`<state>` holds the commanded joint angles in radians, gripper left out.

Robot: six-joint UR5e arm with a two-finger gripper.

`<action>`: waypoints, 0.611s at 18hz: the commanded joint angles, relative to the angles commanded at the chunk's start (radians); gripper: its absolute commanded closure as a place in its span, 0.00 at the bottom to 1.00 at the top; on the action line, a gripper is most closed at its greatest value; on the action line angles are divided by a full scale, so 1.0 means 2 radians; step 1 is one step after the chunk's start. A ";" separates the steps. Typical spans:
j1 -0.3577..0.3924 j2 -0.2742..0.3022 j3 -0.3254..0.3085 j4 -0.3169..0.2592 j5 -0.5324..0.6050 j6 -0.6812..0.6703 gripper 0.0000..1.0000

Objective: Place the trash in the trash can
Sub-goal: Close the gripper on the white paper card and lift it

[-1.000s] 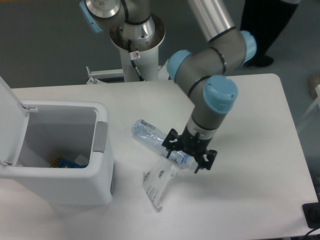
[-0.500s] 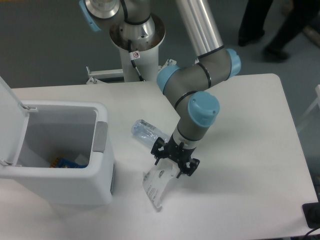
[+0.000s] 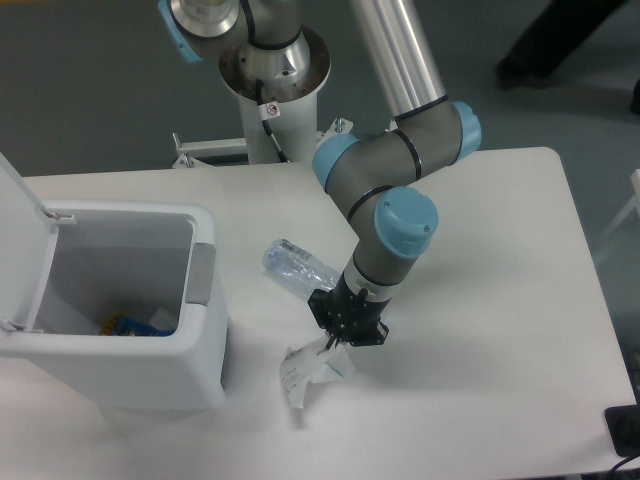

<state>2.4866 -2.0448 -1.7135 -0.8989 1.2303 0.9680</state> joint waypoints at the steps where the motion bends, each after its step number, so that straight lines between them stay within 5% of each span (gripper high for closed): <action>1: 0.000 0.003 0.001 0.000 -0.005 -0.011 1.00; 4: 0.006 0.021 0.031 -0.009 -0.044 -0.062 1.00; 11: 0.006 0.088 0.036 -0.015 -0.106 -0.121 1.00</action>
<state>2.4988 -1.8686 -1.6414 -0.9281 1.0174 0.7256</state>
